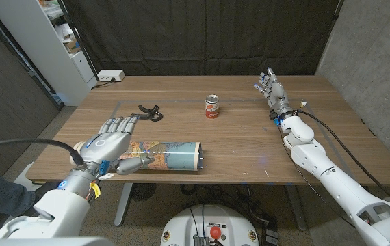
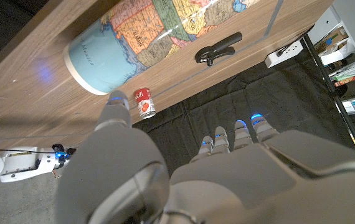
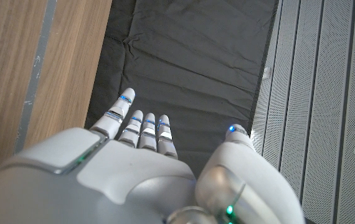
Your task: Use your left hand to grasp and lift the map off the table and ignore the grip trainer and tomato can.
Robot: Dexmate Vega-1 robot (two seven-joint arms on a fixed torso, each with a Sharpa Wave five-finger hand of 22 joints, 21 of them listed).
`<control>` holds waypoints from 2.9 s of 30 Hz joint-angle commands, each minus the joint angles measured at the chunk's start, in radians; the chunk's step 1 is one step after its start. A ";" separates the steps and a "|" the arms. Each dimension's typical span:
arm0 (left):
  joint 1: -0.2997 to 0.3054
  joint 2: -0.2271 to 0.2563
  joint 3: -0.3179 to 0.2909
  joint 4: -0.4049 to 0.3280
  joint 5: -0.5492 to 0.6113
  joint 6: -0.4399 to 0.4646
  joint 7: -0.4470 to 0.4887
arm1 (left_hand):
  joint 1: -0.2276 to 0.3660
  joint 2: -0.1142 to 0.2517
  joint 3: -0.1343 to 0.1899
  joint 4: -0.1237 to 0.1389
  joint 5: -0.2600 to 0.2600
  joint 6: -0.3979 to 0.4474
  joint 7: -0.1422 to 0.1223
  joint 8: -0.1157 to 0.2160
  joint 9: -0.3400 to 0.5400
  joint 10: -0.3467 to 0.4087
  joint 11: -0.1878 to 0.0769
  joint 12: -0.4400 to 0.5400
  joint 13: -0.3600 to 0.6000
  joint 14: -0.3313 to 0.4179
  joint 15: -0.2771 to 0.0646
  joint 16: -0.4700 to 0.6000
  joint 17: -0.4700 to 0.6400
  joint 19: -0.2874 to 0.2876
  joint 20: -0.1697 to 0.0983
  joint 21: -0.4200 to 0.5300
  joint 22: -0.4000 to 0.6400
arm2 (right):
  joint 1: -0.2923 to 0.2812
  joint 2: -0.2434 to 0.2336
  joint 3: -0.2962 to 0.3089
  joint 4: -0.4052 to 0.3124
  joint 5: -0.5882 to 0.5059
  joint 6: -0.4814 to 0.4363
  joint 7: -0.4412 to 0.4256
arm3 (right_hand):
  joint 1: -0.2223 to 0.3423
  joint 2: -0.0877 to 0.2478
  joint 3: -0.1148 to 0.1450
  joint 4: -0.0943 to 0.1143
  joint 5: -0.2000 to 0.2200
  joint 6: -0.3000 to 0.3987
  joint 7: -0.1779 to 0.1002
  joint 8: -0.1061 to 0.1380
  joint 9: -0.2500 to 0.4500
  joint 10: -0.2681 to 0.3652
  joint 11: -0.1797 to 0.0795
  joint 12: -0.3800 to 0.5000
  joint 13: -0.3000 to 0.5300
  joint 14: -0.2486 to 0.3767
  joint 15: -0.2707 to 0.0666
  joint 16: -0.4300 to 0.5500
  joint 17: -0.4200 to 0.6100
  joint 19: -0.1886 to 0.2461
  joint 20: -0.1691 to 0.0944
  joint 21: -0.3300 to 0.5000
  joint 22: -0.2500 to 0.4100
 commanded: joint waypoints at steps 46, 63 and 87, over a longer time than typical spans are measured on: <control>-0.159 0.033 0.268 0.078 0.466 0.159 -0.252 | 0.129 0.042 -0.031 0.019 0.029 -0.041 0.076 0.017 0.005 -0.054 0.015 0.009 0.020 -0.039 0.006 0.001 0.002 -0.004 0.004 0.000 0.006 | 0.010 0.012 0.007 0.044 0.025 0.020 0.037 | 0.004 0.005 -0.004 -0.004 0.004 -0.002 -0.008 -0.004 0.005 0.003 0.004 0.001 0.005 0.015 0.000 0.002 -0.001 0.014 0.010 -0.019 0.004; -0.207 0.069 0.300 0.111 0.470 0.177 -0.273 | 0.132 0.052 -0.041 0.027 0.026 -0.038 0.079 0.019 0.005 -0.054 0.008 0.014 0.022 -0.043 0.006 0.003 0.003 -0.007 0.004 0.000 0.007 | 0.004 0.006 0.016 0.036 0.027 0.023 0.029 | 0.003 0.005 -0.006 -0.004 0.003 -0.002 -0.009 -0.004 0.005 0.004 0.005 0.001 0.005 0.016 -0.001 0.002 -0.001 0.016 0.011 -0.025 0.004; -0.256 0.097 0.321 0.168 0.436 0.215 -0.305 | 0.139 0.065 -0.048 0.032 0.021 -0.042 0.077 0.019 0.005 -0.058 0.003 0.017 0.024 -0.046 0.006 0.004 0.003 -0.009 0.004 0.000 0.007 | 0.023 0.020 0.002 0.063 0.020 0.019 0.034 | 0.003 0.006 -0.007 -0.005 0.004 -0.001 -0.010 -0.004 0.005 0.005 0.005 0.001 0.005 0.018 0.000 0.002 -0.001 0.018 0.012 -0.032 0.005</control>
